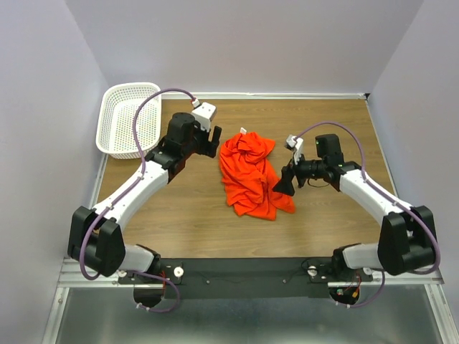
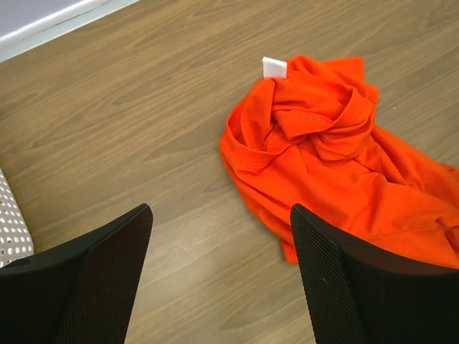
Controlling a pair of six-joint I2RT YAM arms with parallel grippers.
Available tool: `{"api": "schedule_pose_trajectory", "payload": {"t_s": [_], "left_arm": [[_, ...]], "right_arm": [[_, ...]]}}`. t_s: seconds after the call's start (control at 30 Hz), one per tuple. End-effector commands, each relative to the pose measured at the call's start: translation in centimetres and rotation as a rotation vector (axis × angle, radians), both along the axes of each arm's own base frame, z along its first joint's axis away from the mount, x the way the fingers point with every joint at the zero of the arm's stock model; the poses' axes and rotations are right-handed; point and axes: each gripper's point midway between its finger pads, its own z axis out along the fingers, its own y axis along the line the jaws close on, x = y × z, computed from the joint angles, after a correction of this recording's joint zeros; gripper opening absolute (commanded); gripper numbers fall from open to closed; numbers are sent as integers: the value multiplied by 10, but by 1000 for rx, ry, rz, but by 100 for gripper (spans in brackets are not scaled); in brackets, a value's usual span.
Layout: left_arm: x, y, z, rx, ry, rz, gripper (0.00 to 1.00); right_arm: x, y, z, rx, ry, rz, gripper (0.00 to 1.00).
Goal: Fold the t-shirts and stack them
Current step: Flatten the tshirt out
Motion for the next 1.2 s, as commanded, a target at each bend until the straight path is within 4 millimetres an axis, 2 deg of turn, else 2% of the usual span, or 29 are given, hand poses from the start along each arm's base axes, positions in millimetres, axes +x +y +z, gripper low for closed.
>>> {"api": "schedule_pose_trajectory", "payload": {"t_s": [0.0,0.07,0.1,0.17,0.2,0.33,0.4,0.43,0.47,0.5,0.53,0.63,0.67,0.77,0.83,0.87,0.9,0.97,1.0,1.03,1.1,1.17], "left_arm": [[-1,-8,11,-28,-66,-63,85],[-1,-11,2,-9,-55,-85,84],[-1,-13,-1,-9,-47,-94,83],[-1,-14,-7,0,-33,-102,82],[-1,-13,-7,2,-32,-99,82],[-4,-14,-6,-3,-35,-109,82],[-4,-17,-8,-9,-29,-119,82],[-4,-19,-8,-14,-26,-127,82],[-3,-20,-11,-13,-18,-133,81],[-3,-23,-12,-20,-14,-146,81],[-2,-26,-15,-23,-4,-154,80],[-2,-33,-17,-41,7,-182,80],[0,-37,-20,-47,12,-192,79],[7,-55,-17,-72,23,-244,78],[12,-65,-18,-67,29,-254,77],[17,-70,-30,-53,60,-253,77],[24,-82,-18,-57,34,-266,77],[30,-95,-21,-36,38,-289,77],[40,-106,-25,-24,38,-298,77],[39,-117,-30,0,33,-322,77],[44,-132,-46,33,61,-350,77],[41,-148,-66,77,90,-385,77]], "right_arm": [[3,17,-6,6,29,25,98],[10,27,-10,-26,20,33,96],[10,35,-23,-69,36,40,94],[16,43,-27,-91,39,39,91],[25,48,-31,-109,48,21,87],[44,45,-45,-161,65,-41,80],[46,45,-47,-169,74,-52,68],[45,44,-45,-166,71,-54,62],[45,43,-42,-164,64,-55,46],[46,41,-39,-172,46,-65,35],[45,38,-33,-174,22,-75,1],[46,28,-26,-201,-23,-106,1],[44,23,-17,-202,-52,-113,1],[37,6,-3,-236,-120,-88,1],[30,3,1,-239,-130,-68,0],[27,1,0,-243,-125,-57,1],[19,0,-5,-254,-101,-34,0],[12,-1,-11,-257,-70,-21,1],[8,-2,-15,-261,-50,-13,1],[6,-2,-17,-261,-33,-12,1],[4,-4,-20,-263,-14,-21,1],[4,-6,-23,-267,-3,-31,1]]}}
